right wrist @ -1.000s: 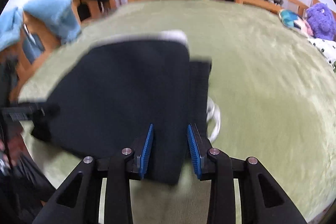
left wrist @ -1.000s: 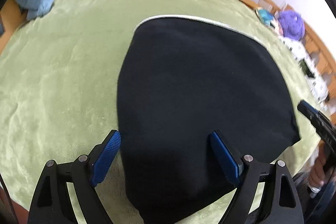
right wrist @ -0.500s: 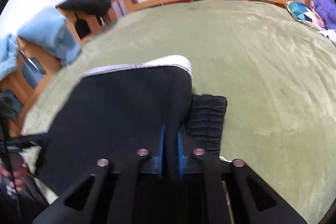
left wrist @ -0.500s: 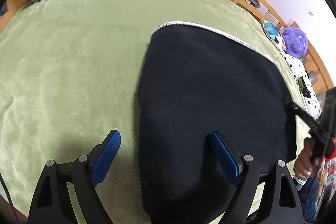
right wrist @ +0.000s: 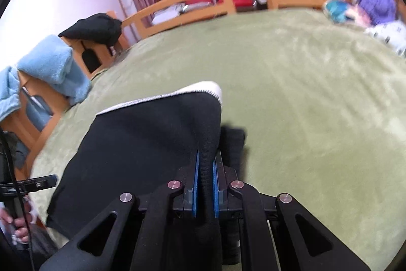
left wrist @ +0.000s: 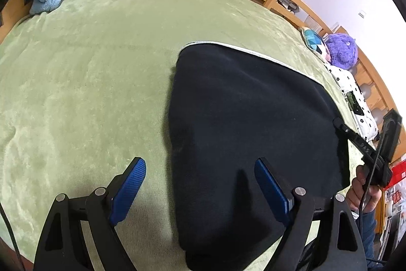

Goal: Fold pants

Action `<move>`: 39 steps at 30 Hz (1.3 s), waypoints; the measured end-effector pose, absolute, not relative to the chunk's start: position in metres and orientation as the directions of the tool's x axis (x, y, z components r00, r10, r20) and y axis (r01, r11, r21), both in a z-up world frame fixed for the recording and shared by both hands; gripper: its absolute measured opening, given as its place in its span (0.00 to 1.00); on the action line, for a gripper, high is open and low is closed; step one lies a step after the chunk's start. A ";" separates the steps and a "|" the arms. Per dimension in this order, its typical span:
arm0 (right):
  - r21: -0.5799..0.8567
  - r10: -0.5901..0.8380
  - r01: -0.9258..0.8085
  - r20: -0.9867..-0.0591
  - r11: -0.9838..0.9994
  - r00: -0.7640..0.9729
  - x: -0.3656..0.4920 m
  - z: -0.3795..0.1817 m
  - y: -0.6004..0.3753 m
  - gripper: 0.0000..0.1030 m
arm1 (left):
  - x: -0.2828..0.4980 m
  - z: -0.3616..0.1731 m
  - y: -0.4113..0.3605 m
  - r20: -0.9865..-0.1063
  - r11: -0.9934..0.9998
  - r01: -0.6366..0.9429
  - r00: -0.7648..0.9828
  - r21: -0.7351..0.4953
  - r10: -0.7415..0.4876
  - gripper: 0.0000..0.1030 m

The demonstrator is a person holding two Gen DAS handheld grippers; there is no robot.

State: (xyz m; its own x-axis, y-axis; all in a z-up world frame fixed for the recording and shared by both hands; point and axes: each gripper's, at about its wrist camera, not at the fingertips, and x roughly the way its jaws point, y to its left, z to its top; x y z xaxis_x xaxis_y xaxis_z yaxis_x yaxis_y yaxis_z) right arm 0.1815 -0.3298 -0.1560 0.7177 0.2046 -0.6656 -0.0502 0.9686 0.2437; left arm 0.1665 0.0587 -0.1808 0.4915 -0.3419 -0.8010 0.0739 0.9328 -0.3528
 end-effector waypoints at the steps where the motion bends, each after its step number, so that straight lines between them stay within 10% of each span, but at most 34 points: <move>1: 0.251 0.202 -0.034 -0.684 0.967 0.700 0.186 -0.163 -0.333 0.08 | 0.167 -0.181 0.058 -0.799 0.930 0.074 0.490 -0.361 -0.349 0.84; 8: 0.105 0.077 -0.001 -0.729 0.994 0.680 0.181 -0.163 -0.324 0.34 | 0.172 -0.173 0.047 -0.779 0.924 0.103 0.508 -0.368 -0.367 0.84; 21: 0.178 0.128 0.019 -0.770 0.984 0.625 0.120 -0.178 -0.324 0.33 | 0.148 -0.206 0.014 -0.865 0.971 0.109 0.442 -0.211 -0.238 0.85; 39: 0.125 0.016 0.095 -0.683 0.988 0.730 0.035 -0.074 -0.309 0.64 | 0.060 -0.077 0.009 -0.705 0.956 0.133 0.650 -0.262 -0.284 0.85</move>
State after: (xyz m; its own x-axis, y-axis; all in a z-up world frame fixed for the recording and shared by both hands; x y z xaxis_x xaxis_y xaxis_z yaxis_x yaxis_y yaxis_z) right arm 0.0350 -0.3090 -0.0735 0.7303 0.0164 -0.6829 0.0949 0.9876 0.1252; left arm 0.0596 0.0093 -0.0767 0.6504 -0.2839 -0.7046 0.1328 0.9558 -0.2625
